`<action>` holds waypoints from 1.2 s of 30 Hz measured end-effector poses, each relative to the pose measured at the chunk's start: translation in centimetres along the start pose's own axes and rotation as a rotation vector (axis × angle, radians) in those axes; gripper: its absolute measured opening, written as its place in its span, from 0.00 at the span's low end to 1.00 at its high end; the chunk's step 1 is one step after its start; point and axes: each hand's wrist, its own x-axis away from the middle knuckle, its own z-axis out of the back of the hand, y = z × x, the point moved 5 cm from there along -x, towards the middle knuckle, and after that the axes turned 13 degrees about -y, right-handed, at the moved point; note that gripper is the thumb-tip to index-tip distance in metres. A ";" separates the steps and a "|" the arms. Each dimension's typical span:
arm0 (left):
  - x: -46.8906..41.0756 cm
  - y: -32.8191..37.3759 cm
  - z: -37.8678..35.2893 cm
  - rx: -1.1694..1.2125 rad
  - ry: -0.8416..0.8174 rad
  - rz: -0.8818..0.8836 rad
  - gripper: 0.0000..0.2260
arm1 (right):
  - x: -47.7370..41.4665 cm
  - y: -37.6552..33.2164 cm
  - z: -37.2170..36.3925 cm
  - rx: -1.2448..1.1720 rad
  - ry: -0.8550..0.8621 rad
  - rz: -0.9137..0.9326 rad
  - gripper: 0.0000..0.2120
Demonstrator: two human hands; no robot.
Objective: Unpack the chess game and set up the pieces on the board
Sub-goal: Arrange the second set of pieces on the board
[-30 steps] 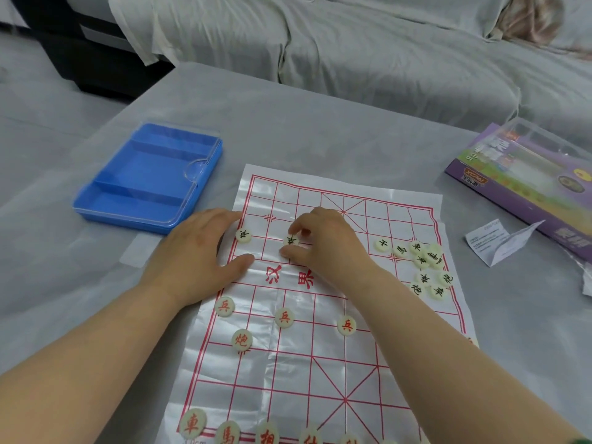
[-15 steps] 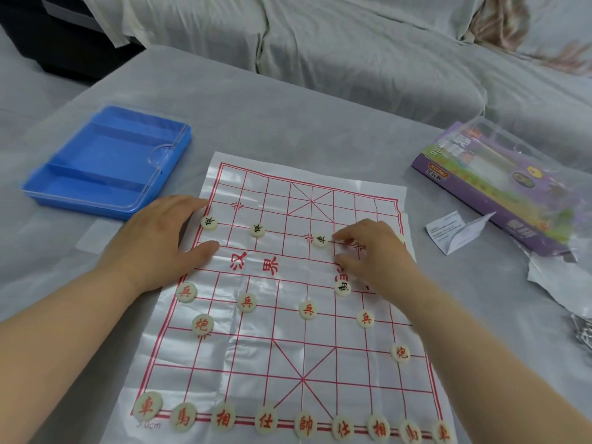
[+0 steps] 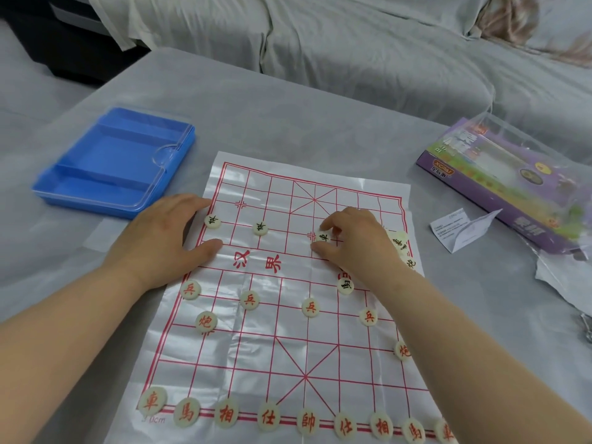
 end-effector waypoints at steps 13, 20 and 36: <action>-0.3 -0.7 -0.1 -0.001 0.014 -0.032 0.30 | -7.9 -8.0 2.2 -0.190 0.002 0.170 0.16; -0.4 -1.0 -0.1 0.018 0.054 -0.098 0.35 | -12.0 -11.4 1.2 -0.347 0.062 0.253 0.16; -0.5 -1.2 -0.1 0.036 0.025 -0.119 0.30 | -12.7 -10.3 0.9 -0.450 0.065 0.280 0.17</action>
